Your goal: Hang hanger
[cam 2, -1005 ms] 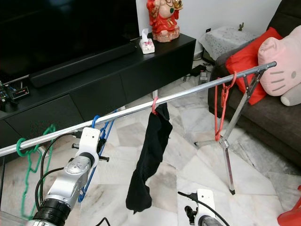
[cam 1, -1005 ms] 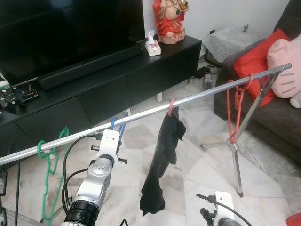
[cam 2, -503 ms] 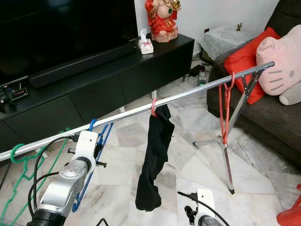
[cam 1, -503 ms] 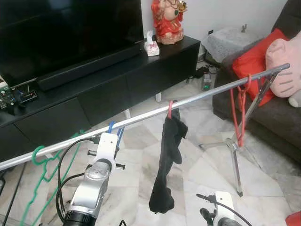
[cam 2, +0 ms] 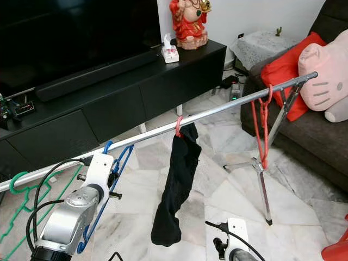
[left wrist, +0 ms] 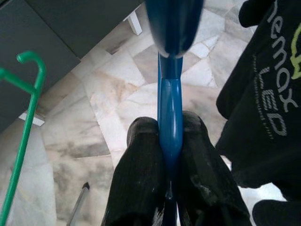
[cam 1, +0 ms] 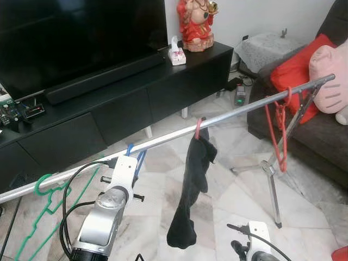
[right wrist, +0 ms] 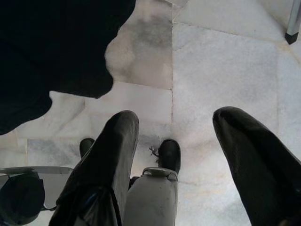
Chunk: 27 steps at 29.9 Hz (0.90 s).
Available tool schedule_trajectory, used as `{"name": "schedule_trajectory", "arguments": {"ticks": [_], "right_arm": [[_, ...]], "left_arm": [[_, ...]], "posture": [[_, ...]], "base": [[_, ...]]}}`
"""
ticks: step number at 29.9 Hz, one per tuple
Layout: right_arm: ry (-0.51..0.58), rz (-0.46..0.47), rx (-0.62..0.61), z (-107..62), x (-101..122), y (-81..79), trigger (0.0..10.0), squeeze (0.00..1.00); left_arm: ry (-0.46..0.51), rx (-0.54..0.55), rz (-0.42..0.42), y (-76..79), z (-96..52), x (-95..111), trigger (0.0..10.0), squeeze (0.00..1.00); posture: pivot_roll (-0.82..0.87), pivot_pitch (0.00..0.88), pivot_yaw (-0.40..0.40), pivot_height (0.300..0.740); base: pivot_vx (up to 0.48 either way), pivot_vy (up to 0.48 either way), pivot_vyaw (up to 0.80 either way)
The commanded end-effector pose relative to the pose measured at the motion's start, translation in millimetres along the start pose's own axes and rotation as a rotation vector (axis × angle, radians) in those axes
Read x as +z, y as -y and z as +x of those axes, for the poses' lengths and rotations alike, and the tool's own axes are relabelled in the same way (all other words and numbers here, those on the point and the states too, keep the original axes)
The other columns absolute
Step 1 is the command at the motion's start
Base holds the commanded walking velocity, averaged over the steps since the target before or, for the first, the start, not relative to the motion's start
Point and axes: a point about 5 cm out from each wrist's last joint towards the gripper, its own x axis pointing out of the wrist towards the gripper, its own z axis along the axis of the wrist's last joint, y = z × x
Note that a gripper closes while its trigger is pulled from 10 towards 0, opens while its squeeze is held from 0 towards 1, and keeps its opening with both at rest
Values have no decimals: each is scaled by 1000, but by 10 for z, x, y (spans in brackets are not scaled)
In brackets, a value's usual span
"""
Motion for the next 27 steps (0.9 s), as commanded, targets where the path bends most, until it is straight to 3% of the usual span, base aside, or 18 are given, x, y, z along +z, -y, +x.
{"name": "schedule_trajectory", "arguments": {"ticks": [1,5,10,11,12,13,14,19,27], "right_arm": [[-17,-7,8,3,-23,-28,10000,0],[-16,-9,9,4,-20,-30,10000,0],[-14,-8,8,4,-18,-30,10000,0],[-15,-8,8,4,-18,-30,10000,0],[-15,-9,8,4,-18,-30,10000,0],[-15,-10,8,4,-18,-30,10000,0],[-15,-10,8,4,-18,-30,10000,0],[-15,-10,8,3,-17,-26,10000,0],[-16,-10,8,3,-21,-24,10000,0]], "left_arm": [[-100,-41,33,109,-4,-249,10000,0],[-20,-51,54,150,13,-222,10000,0],[8,-40,24,156,8,-214,10000,0],[22,-36,18,153,4,-202,10000,125],[35,-35,13,150,1,-190,10000,416],[56,-29,5,139,-3,-168,10000,584],[66,-24,-2,128,-5,-154,10000,965],[148,-13,-28,85,-24,-61,10000,1000],[191,-18,-42,67,-65,-30,10000,1000]], "posture": [[-76,0,78,740],[-79,0,78,740],[-81,0,78,740],[-81,0,78,740],[-81,0,78,740],[-81,0,78,740],[-81,0,78,740],[-77,0,76,740],[-79,0,78,740]], "base": [[0,0,0],[0,0,0],[0,0,0],[0,0,0],[0,0,0],[0,0,0],[0,0,0],[0,0,0],[0,0,0]]}}
